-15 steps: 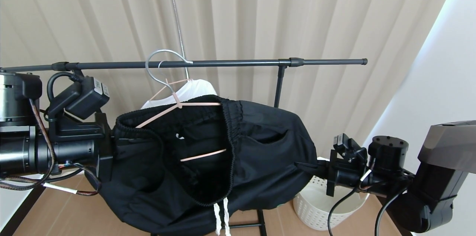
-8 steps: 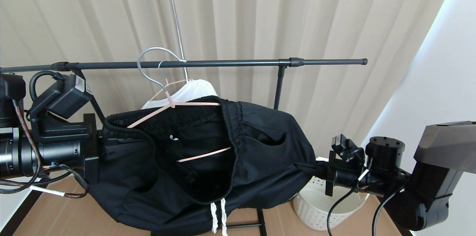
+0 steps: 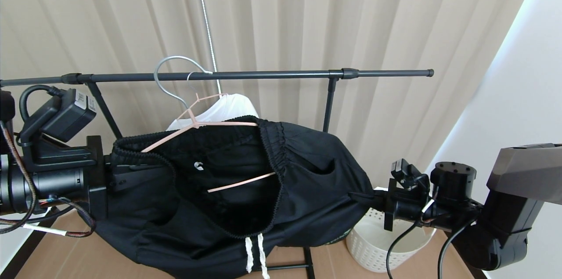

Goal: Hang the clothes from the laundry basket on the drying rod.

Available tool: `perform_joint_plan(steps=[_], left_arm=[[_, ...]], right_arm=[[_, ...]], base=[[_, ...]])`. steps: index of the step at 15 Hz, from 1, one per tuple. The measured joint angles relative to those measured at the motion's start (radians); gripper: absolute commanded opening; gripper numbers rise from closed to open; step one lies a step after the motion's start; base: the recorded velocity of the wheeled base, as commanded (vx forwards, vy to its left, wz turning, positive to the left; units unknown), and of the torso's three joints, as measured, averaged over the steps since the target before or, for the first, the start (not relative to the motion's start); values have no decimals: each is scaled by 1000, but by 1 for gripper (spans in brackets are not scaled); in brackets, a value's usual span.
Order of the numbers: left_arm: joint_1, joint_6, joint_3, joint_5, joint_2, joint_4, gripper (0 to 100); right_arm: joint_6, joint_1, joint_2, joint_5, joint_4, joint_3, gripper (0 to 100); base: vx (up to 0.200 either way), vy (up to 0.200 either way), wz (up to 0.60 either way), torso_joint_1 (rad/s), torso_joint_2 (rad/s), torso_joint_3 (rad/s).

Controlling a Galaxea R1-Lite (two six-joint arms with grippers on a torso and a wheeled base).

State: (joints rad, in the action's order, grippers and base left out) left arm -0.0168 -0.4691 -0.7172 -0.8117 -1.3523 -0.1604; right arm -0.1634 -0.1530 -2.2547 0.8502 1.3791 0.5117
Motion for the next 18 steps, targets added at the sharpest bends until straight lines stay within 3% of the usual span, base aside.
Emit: perform_joint_plan(steps=[5, 12, 13, 18], left_arm=[[3, 2, 5, 0, 3, 0, 0], [3, 61, 4, 5, -1, -1, 0], [3, 61, 4, 6, 1, -1, 0], [3, 62, 3, 11, 8, -1, 0]], right_arm=[[0, 0, 0, 0, 0, -3, 0], [-2, -5, 36, -1, -9, -24, 0], [-3, -5, 40, -1, -8, -29, 100], [-5, -5, 61, -1, -3, -41, 100]], base=[[0, 0, 0, 0, 0, 0], [0, 0, 0, 0, 0, 0], [0, 0, 0, 0, 0, 0], [0, 0, 0, 0, 0, 0]])
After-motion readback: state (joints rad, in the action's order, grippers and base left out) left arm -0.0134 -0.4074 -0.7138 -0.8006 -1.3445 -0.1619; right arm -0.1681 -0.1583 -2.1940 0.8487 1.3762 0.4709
